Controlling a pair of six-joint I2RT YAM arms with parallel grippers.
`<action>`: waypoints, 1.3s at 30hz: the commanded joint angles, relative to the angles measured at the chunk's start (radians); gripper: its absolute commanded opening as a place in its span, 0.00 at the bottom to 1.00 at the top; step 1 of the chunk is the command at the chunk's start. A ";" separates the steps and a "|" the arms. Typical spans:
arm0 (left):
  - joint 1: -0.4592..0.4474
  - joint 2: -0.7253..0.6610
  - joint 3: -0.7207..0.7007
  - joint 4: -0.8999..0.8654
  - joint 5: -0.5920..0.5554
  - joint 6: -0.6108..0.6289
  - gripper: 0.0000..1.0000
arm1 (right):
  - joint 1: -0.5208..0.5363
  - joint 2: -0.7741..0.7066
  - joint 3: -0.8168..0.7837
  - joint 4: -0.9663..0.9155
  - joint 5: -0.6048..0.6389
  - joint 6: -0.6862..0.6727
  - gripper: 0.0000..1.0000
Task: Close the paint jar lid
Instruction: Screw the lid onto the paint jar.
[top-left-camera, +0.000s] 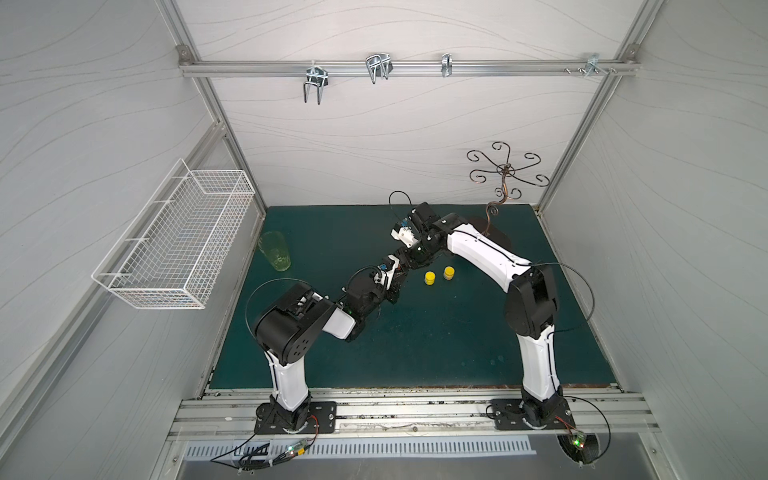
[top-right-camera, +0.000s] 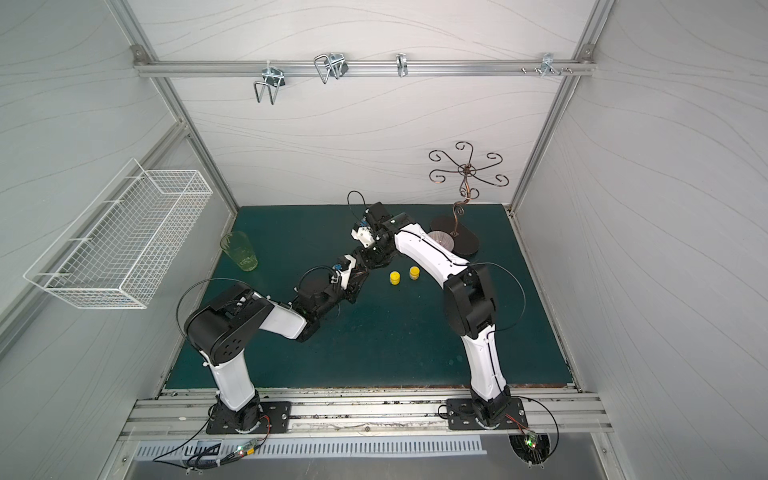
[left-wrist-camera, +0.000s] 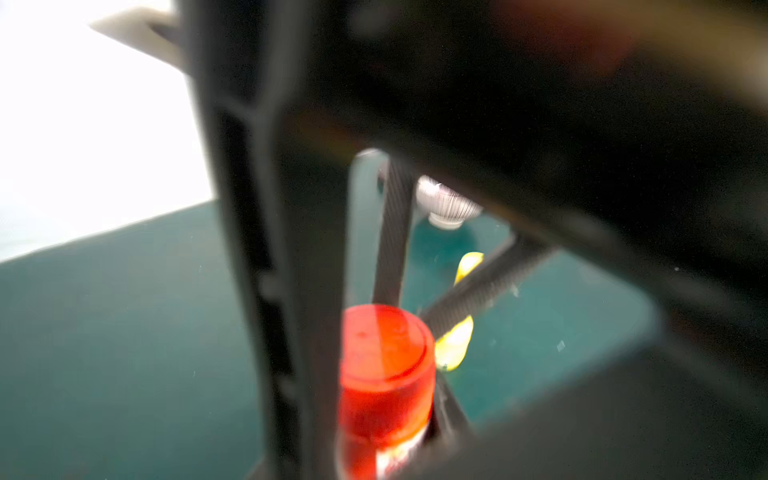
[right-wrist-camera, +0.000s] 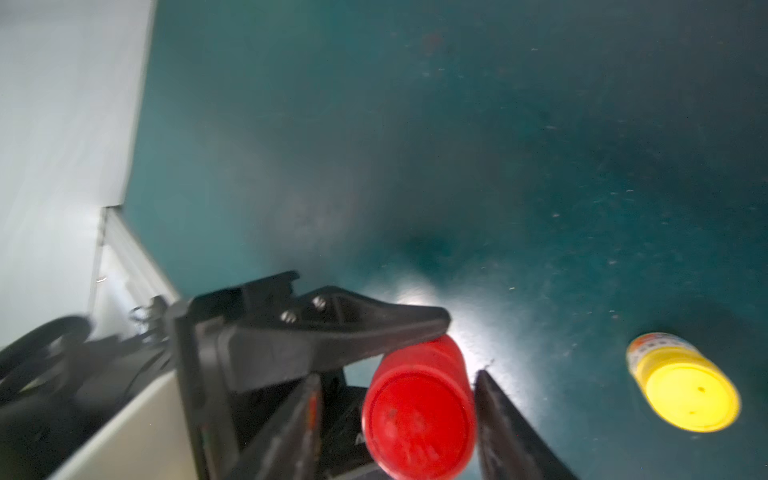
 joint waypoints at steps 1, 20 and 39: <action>0.041 -0.116 -0.060 0.139 0.156 -0.076 0.00 | -0.016 -0.126 -0.048 -0.008 -0.126 -0.084 0.71; 0.075 -0.531 -0.108 -0.459 0.533 -0.058 0.00 | -0.019 -0.275 -0.067 -0.259 -0.221 -0.556 0.76; 0.075 -0.516 -0.095 -0.468 0.546 -0.051 0.00 | 0.047 -0.164 -0.033 -0.242 -0.180 -0.602 0.67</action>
